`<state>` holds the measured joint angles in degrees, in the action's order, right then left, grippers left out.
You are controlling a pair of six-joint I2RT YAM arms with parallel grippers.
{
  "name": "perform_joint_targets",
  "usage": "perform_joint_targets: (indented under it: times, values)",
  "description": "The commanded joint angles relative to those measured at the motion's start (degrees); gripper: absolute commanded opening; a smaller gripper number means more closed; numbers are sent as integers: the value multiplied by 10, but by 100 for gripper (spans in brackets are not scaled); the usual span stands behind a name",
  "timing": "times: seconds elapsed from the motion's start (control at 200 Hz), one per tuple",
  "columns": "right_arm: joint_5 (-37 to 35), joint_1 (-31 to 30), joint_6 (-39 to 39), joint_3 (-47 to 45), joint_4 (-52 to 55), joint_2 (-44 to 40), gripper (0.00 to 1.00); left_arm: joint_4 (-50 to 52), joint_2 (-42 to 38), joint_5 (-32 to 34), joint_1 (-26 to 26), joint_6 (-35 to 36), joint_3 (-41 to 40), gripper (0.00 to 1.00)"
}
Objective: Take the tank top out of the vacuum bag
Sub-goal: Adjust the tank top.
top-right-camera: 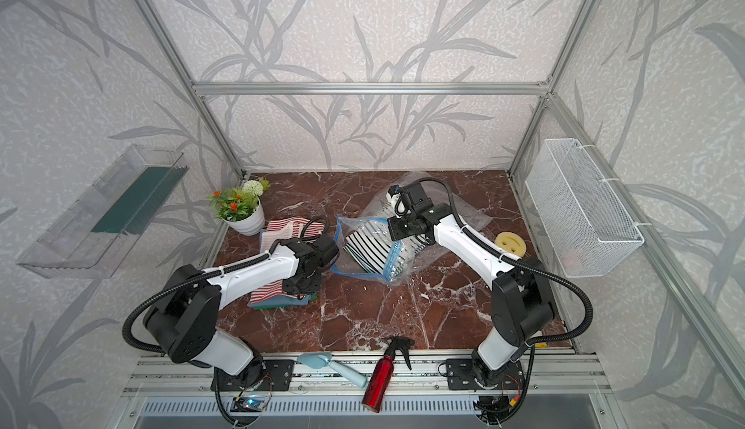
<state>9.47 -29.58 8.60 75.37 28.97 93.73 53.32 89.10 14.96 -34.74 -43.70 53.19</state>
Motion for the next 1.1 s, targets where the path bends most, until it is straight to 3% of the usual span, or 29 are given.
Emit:
perform_joint_targets:
  times: [0.0,0.165,0.495,0.86,1.094]
  values:
    - [-1,-3,2,-5,6,-3,0,-15,-1,-8,7,-10,-21,36]
    - [3,-3,3,-4,6,-3,0,-46,-7,-29,22,-14,-50,34]
    - [4,-3,2,-1,7,-3,0,-51,-28,-30,35,-18,-64,0]
    - [6,-4,1,3,10,-2,0,5,-116,-26,49,-11,-31,0]
    - [4,-6,1,6,13,-1,0,-1,-194,-110,66,20,-13,0]
